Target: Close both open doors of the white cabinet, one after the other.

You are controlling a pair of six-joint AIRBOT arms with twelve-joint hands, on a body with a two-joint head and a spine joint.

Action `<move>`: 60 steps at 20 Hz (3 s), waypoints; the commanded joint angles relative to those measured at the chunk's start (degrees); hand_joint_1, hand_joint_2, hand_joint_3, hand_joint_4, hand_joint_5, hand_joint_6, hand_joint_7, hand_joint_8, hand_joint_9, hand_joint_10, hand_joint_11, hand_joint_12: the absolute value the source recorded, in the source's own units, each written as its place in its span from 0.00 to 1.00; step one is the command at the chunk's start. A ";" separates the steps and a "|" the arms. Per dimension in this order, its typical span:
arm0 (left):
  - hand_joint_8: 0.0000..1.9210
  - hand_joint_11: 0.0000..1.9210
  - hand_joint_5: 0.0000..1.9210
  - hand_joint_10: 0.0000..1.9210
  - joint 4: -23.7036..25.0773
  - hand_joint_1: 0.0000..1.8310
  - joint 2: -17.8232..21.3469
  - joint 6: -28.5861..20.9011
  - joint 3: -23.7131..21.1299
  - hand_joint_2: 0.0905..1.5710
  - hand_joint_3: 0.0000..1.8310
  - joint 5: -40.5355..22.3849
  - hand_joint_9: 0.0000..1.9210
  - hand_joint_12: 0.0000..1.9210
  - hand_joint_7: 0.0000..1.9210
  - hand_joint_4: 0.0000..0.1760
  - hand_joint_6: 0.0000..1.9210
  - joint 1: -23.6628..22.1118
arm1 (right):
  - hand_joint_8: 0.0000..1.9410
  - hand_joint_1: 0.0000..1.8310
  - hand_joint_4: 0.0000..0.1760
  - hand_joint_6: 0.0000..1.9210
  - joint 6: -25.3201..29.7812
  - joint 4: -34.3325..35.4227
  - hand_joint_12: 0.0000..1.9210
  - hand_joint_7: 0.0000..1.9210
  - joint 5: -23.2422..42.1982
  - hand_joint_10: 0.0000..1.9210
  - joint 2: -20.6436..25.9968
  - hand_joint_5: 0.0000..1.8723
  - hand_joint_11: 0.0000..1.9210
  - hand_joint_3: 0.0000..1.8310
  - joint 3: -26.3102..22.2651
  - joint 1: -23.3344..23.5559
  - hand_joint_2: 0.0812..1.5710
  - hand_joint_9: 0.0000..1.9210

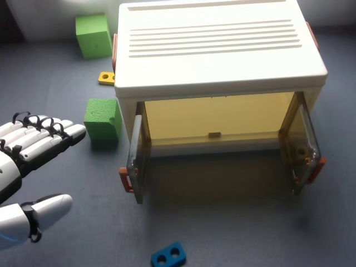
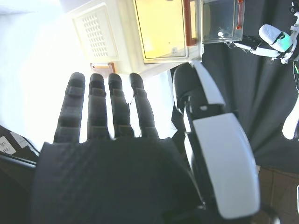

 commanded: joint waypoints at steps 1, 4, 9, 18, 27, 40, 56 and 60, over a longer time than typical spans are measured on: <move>0.00 0.00 0.00 0.00 -0.18 0.00 -0.15 -0.21 0.13 0.87 0.02 -6.50 0.02 0.13 0.01 0.00 0.00 -0.37 | 0.00 0.00 0.37 0.00 0.33 1.50 0.01 0.01 6.63 0.00 -0.13 0.03 0.02 0.00 0.30 0.24 0.89 0.01; 0.00 0.00 0.00 0.00 -0.17 0.00 -0.16 -0.26 0.16 0.89 0.01 -6.50 0.02 0.10 0.01 0.00 0.00 -0.40 | 0.00 0.00 0.44 0.00 0.33 1.50 0.01 0.01 6.63 0.00 -0.20 0.03 0.01 0.00 0.30 0.24 0.87 0.00; 0.00 0.00 0.02 0.00 2.38 0.00 -0.34 -1.33 0.52 0.89 0.00 -4.58 0.04 0.18 0.03 0.00 0.00 -1.35 | 0.00 0.00 0.51 0.00 0.33 1.49 0.01 0.02 6.63 0.00 -0.26 0.04 0.02 0.00 0.36 0.29 0.88 0.01; 0.00 0.00 0.00 0.00 8.19 0.00 -2.11 -2.19 1.99 1.00 0.10 0.77 0.01 0.09 0.00 0.00 0.00 -6.46 | 0.00 0.00 0.40 0.00 0.33 1.41 0.01 0.03 6.30 0.00 -0.35 0.05 0.04 0.00 0.52 0.36 0.88 0.02; 0.00 0.00 0.03 0.00 10.86 0.00 -3.46 -2.55 2.69 1.00 0.11 1.41 0.01 0.10 0.00 0.00 0.00 -9.62 | 0.00 0.00 0.44 0.00 0.33 1.21 0.00 0.03 5.81 0.00 -0.62 0.05 0.03 0.00 0.69 0.35 0.88 0.01; 0.00 0.02 0.05 0.01 14.13 0.00 -6.36 -4.25 4.22 1.00 0.09 3.14 0.04 0.12 0.03 0.00 0.00 -13.46 | 0.00 0.00 0.51 0.00 0.34 1.20 0.00 0.03 5.48 0.00 -0.76 0.05 0.03 0.00 0.91 0.49 0.87 0.02; 0.00 0.00 0.03 0.00 17.82 0.00 -9.96 -5.56 6.60 1.00 0.09 5.91 0.03 0.17 0.02 0.00 0.00 -18.69 | 0.00 0.02 0.47 0.00 0.34 1.20 0.00 0.03 5.49 0.00 -0.75 0.05 0.05 0.00 0.99 0.53 0.86 0.02; 0.00 0.00 0.03 0.00 19.34 0.00 -11.28 -6.15 7.59 1.00 0.08 6.88 0.04 0.16 0.02 0.00 0.00 -20.83 | 0.00 0.00 0.51 0.00 0.34 1.20 0.00 0.02 5.49 0.00 -0.75 0.05 0.04 0.00 1.05 0.53 0.85 0.01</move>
